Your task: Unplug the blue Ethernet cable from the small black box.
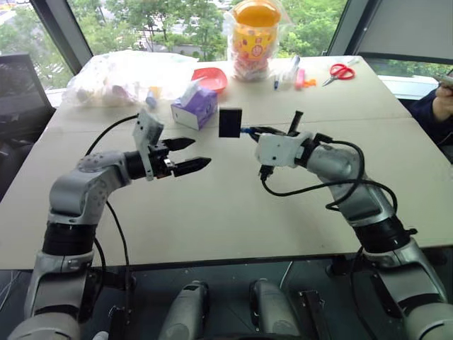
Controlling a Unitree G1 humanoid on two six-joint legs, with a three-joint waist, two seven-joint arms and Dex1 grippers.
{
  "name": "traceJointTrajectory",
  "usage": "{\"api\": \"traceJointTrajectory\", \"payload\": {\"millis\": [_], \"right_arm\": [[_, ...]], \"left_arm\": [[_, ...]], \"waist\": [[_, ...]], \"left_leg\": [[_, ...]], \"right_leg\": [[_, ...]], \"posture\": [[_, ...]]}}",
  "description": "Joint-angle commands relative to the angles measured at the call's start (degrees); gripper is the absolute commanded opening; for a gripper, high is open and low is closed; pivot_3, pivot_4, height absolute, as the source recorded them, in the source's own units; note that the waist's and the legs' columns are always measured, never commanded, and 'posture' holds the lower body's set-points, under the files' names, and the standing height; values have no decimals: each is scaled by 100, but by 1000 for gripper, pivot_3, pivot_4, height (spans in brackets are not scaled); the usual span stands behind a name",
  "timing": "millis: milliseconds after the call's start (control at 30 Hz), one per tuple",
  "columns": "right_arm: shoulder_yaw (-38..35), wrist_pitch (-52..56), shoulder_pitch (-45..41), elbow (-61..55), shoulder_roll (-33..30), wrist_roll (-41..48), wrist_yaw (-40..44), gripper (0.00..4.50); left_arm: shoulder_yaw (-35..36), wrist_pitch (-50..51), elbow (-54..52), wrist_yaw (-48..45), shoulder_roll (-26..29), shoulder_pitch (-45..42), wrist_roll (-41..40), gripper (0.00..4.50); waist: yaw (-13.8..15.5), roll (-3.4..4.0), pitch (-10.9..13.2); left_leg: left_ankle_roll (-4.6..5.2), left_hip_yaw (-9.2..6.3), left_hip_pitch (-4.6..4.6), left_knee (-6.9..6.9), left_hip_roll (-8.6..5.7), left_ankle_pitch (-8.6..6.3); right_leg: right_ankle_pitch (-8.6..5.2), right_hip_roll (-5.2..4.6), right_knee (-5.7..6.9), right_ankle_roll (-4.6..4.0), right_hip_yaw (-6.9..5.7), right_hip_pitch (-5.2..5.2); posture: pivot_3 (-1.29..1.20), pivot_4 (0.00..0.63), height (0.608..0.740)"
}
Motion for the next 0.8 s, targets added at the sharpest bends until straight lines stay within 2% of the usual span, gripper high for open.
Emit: {"api": "traceJointTrajectory", "payload": {"millis": [33,433,500,567,767,800], "right_arm": [[-95,-292,128,-431,-37,-213,-236,57],[-141,-636,580,-976,-184,-316,-82,57],[-159,-585,590,-1082,-181,-242,30,0],[-155,-575,594,-1154,-181,-227,103,0],[-134,-508,570,-1274,-129,-232,217,0],[-133,-488,548,-1294,-117,-219,243,0]], "left_arm": [[106,313,71,-219,-14,-352,-365,4500],[6,126,633,-576,-230,-811,-284,4500],[-33,72,631,-620,-270,-778,-254,3983],[-56,49,631,-647,-307,-761,-235,3267],[-130,46,619,-775,-327,-738,-203,507],[-156,37,616,-800,-318,-729,-181,476]], "waist": [[21,-2,1],[51,-26,16],[52,-27,16],[54,-29,17],[55,-35,21],[55,-35,21]], "left_leg": [[0,-1,0,1,0,0],[1,-6,-1,9,2,0],[0,-6,-1,9,2,0],[1,-8,-1,9,3,0],[1,-11,-1,9,3,0],[0,-12,-1,9,3,0]], "right_leg": [[0,2,1,0,0,0],[-2,-8,-6,-3,0,11],[-2,-8,-6,-4,1,11],[-2,-8,-6,-4,0,11],[-2,-9,-6,-4,0,11],[-2,-9,-6,-4,0,11]], "posture": [[0,150,740],[0,150,740],[0,150,740],[0,150,740],[0,150,740],[0,150,740]]}}
